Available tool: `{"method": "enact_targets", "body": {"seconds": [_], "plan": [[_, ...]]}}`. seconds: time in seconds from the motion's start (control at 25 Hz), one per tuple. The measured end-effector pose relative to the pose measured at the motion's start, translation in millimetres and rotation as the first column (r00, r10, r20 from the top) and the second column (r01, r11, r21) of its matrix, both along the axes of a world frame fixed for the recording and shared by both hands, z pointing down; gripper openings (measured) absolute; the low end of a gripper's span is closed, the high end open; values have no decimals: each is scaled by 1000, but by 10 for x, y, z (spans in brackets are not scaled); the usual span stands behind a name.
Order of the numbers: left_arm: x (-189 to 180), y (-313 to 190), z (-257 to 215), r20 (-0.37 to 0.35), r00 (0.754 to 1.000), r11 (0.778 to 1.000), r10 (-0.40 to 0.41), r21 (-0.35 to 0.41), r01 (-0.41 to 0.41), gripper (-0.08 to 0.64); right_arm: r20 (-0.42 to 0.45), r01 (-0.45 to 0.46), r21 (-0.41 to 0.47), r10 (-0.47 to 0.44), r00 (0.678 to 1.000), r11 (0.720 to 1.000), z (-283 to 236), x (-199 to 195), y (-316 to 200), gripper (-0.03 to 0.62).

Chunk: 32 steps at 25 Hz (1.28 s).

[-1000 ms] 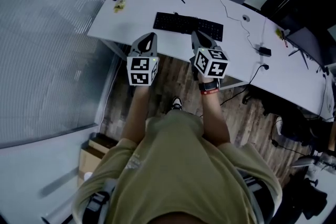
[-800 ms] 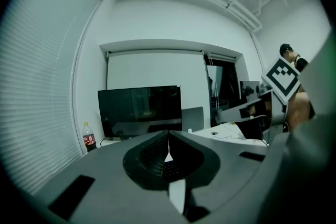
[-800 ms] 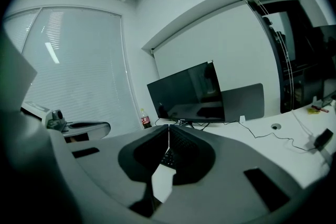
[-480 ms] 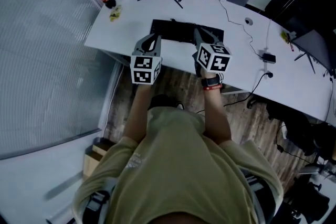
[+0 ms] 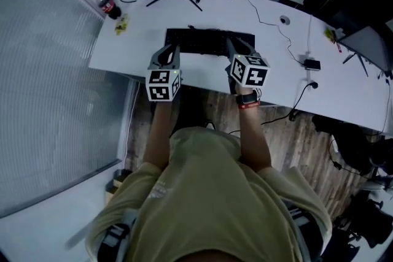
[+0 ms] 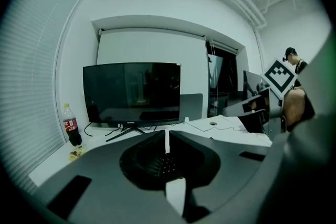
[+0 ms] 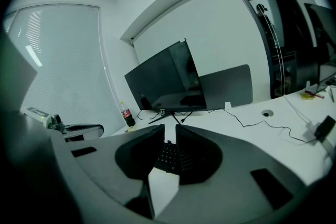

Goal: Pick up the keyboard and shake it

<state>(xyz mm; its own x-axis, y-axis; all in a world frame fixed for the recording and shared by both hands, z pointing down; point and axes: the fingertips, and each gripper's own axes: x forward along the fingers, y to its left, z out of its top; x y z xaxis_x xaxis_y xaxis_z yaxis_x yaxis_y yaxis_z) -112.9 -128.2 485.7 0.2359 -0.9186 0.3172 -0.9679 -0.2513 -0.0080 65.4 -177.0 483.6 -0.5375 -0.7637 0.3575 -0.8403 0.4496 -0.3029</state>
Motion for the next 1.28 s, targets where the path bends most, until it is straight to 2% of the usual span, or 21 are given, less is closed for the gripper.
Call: {"method": "enact_targets", "body": {"seconds": [0.08, 0.28, 0.52, 0.72, 0.88, 1.08, 1.28], "plan": [[-44, -134, 54, -10, 1000, 1000, 2, 0, -2, 21, -7, -17, -22, 17, 1000, 1000, 97, 54, -115, 97], [-127, -393, 325, -23, 1000, 999, 13, -51, -14, 27, -41, -45, -76, 42, 998, 996, 380, 115, -275, 118], [-240, -709, 637, -30, 1000, 993, 5, -122, -8, 116, -76, -63, -125, 54, 996, 990, 577, 161, -563, 152], [-281, -938, 887, -31, 999, 982, 28, -185, -34, 150, -76, -105, -174, 93, 993, 979, 795, 234, -783, 174], [-367, -1109, 1041, -38, 999, 970, 32, -241, -40, 167, -64, -134, -211, 123, 990, 968, 937, 280, -947, 183], [-460, -1305, 1254, -41, 998, 950, 48, -308, -59, 233, -63, -158, -220, 148, 987, 963, 1100, 328, -1111, 199], [-573, -1470, 1472, -43, 998, 930, 44, -363, -56, 270, -70, -200, -254, 188, 980, 946, 1323, 479, -1247, 207]]}}
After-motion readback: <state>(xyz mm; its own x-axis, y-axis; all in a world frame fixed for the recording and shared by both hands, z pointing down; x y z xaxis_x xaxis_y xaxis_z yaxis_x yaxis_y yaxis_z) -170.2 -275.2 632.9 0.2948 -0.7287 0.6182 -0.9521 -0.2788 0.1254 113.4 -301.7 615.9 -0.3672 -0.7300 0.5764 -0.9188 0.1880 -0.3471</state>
